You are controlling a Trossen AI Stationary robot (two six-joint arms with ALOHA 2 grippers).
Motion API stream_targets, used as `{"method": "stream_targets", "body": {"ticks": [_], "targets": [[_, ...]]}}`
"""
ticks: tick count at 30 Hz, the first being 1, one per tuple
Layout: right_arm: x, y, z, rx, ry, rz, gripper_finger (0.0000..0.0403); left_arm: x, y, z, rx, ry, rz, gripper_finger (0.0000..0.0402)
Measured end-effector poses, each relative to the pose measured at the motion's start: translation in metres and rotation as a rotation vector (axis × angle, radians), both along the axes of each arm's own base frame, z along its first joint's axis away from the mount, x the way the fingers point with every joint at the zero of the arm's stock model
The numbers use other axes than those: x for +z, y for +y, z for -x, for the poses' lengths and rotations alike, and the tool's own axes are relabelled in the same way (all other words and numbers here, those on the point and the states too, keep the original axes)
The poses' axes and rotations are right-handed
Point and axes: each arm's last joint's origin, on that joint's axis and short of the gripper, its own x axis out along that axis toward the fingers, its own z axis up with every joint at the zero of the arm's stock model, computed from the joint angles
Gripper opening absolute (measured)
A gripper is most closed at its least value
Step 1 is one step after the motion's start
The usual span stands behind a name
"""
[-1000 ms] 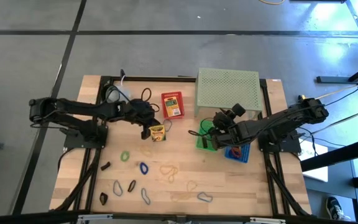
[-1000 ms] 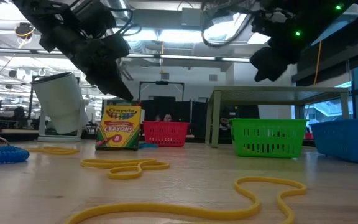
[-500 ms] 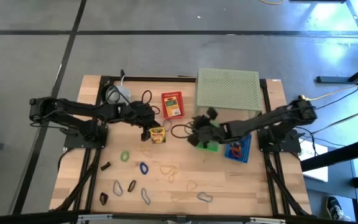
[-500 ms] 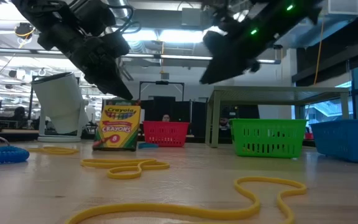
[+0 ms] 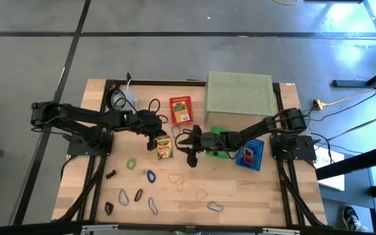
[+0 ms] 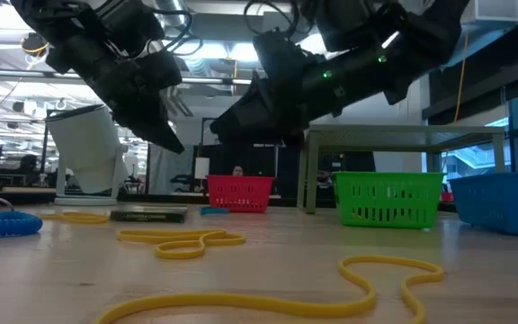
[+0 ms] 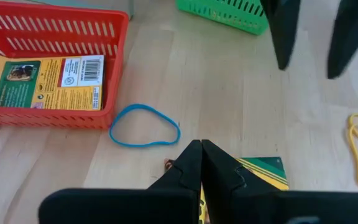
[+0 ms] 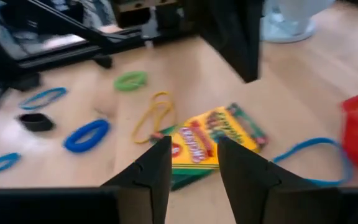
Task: Pick & Place Office Desk Supplies
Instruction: Put the yellow crayon box into the red bin
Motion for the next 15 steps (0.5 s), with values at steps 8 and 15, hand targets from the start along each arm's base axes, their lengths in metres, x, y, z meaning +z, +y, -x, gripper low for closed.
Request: {"method": "stream_targets", "body": {"ticks": [8, 15], "targets": [[-0.006, -0.003, -0.002, 0.036, 0.01, -0.068, 0.0197, -0.012, -0.002, 0.012, 0.165, 0.163, 0.164, 0.0004], [-0.006, -0.002, -0.001, 0.044, 0.013, -0.053, 0.0228, -0.019, -0.006, 0.019, 0.35, 0.251, 0.224, 0.0054]]}}
